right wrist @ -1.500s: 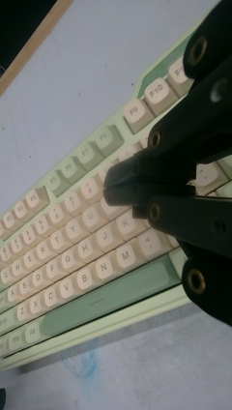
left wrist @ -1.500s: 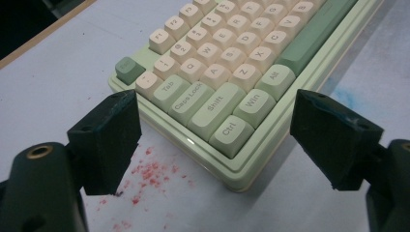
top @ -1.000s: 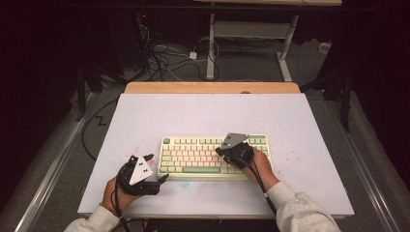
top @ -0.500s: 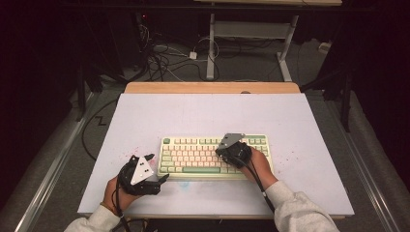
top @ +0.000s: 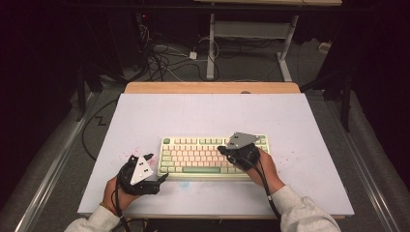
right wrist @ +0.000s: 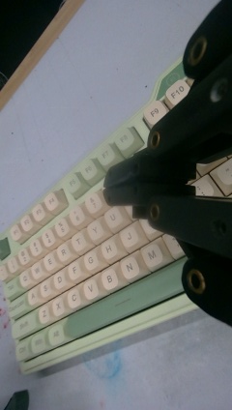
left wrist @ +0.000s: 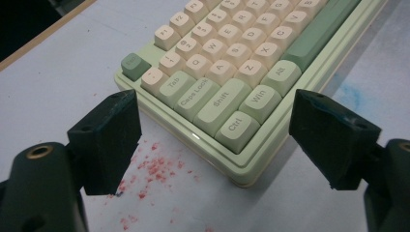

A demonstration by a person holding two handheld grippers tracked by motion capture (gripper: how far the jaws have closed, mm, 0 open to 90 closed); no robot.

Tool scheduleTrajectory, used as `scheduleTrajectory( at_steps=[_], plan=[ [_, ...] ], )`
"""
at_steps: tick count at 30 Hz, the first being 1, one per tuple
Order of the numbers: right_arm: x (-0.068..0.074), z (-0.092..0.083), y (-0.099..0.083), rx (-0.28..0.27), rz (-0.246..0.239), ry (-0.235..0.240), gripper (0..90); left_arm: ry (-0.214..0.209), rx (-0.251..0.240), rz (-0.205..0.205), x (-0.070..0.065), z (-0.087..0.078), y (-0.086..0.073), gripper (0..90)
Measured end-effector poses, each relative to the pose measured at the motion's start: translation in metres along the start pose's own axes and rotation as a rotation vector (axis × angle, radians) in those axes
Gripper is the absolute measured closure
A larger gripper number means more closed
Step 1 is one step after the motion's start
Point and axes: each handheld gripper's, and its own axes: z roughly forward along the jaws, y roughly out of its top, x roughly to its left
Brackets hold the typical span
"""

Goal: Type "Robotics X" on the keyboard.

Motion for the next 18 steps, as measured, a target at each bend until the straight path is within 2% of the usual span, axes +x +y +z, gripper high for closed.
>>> scheduleTrajectory(
  at_steps=[6,17,18],
  plan=[
    [-0.003,-0.013,-0.001,-0.042,0.007,-0.002,90.0,-0.004,0.001,0.001,0.000,0.001,0.001,18.3],
    [-0.001,-0.029,-0.003,-0.073,0.006,-0.006,88.4,-0.008,0.000,0.000,0.000,0.000,0.001,18.4],
    [-0.001,-0.032,-0.004,-0.081,0.009,-0.012,85.0,-0.008,0.001,0.000,0.000,0.000,0.001,18.3]
  ],
)
